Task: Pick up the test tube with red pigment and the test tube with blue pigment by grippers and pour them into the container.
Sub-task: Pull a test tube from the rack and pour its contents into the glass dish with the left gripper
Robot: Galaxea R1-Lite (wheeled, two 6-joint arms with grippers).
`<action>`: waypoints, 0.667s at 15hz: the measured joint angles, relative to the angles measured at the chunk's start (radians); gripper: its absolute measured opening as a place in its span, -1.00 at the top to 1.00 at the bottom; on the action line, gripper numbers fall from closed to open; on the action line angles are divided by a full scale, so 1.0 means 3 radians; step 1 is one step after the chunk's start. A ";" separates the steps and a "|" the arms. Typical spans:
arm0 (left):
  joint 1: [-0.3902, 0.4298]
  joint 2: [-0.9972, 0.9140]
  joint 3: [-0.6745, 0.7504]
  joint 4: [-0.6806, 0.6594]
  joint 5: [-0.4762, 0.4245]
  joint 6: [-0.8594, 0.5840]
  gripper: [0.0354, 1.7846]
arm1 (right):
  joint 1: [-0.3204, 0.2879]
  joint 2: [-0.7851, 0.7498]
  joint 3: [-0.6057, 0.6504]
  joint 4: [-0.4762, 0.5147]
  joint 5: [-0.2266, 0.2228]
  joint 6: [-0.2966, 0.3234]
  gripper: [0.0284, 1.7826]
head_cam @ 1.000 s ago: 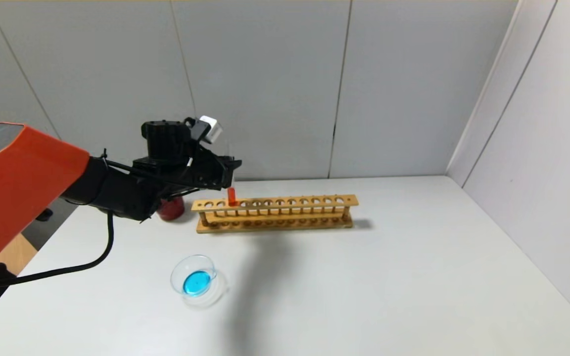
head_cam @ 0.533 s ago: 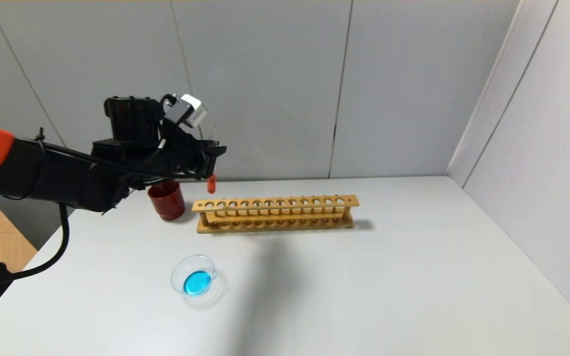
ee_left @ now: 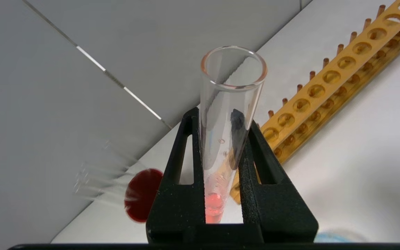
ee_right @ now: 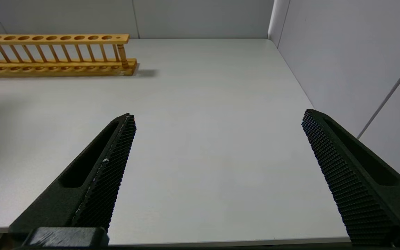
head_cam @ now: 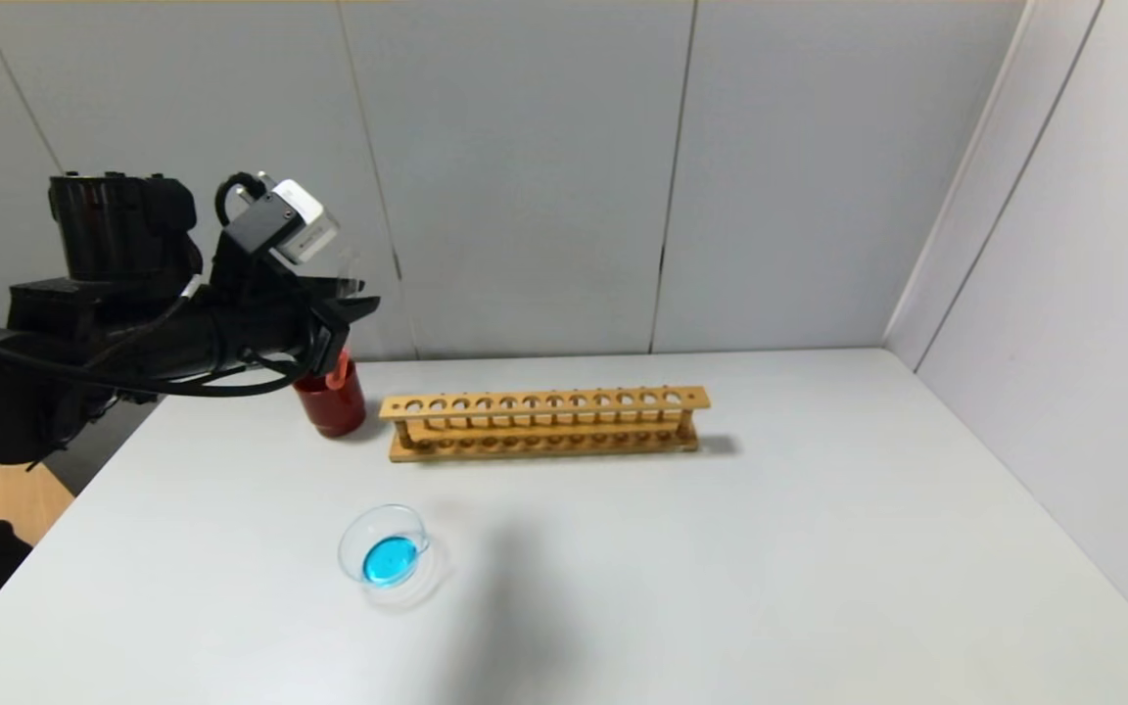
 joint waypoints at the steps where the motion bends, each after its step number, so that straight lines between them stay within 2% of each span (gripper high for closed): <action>1: 0.0008 -0.0057 0.0026 0.0000 -0.0007 0.0009 0.67 | 0.0000 0.0000 0.0000 0.0000 -0.0001 0.0000 -0.96; 3: 0.0016 -0.0145 0.0064 0.0000 -0.0081 0.0158 0.67 | 0.0000 0.0000 0.0000 0.0000 -0.0001 0.0000 -0.96; 7: 0.0119 -0.0306 0.0359 0.0001 -0.0523 0.0673 0.67 | 0.0000 0.0000 0.0000 0.0000 0.0000 0.0000 -0.96; 10: 0.0178 -0.0409 0.0574 0.0001 -0.0706 0.0883 0.67 | 0.0000 0.0000 0.0000 0.0000 0.0000 0.0000 -0.96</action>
